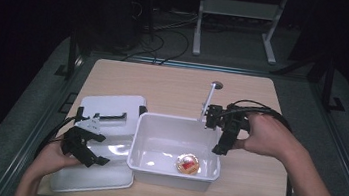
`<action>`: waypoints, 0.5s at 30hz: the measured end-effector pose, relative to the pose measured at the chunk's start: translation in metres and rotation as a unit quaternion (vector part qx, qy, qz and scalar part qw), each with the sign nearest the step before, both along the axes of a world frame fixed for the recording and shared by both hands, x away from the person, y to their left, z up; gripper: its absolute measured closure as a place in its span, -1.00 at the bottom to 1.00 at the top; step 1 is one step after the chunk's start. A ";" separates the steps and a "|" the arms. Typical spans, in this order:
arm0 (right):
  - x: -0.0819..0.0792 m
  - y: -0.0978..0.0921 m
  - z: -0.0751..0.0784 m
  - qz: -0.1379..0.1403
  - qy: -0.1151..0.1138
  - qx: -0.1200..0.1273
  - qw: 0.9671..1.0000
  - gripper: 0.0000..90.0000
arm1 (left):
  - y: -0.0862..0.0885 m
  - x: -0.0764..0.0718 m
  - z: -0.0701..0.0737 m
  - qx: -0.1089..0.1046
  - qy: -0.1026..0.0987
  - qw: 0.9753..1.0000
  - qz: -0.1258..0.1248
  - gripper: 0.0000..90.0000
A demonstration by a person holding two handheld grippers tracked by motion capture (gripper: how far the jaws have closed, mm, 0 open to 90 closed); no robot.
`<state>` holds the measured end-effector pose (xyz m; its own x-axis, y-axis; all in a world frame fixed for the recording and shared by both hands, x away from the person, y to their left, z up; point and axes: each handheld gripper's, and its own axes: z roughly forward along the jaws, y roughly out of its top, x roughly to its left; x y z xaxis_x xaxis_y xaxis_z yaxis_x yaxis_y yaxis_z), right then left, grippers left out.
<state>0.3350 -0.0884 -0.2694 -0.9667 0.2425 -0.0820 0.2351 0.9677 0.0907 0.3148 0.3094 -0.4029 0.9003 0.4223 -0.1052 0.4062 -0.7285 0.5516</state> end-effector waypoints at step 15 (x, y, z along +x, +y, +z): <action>-0.016 -0.077 -0.012 -0.066 -0.008 0.016 0.998 -0.55 | 0.000 -0.001 0.003 0.000 -0.011 1.000 0.003 -0.72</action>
<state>0.3188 -0.1653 -0.2812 -0.9245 0.3712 -0.0867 0.3596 0.9247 0.1247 0.3134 0.3091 -0.4001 0.8999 0.4275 -0.0859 0.3983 -0.7259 0.5607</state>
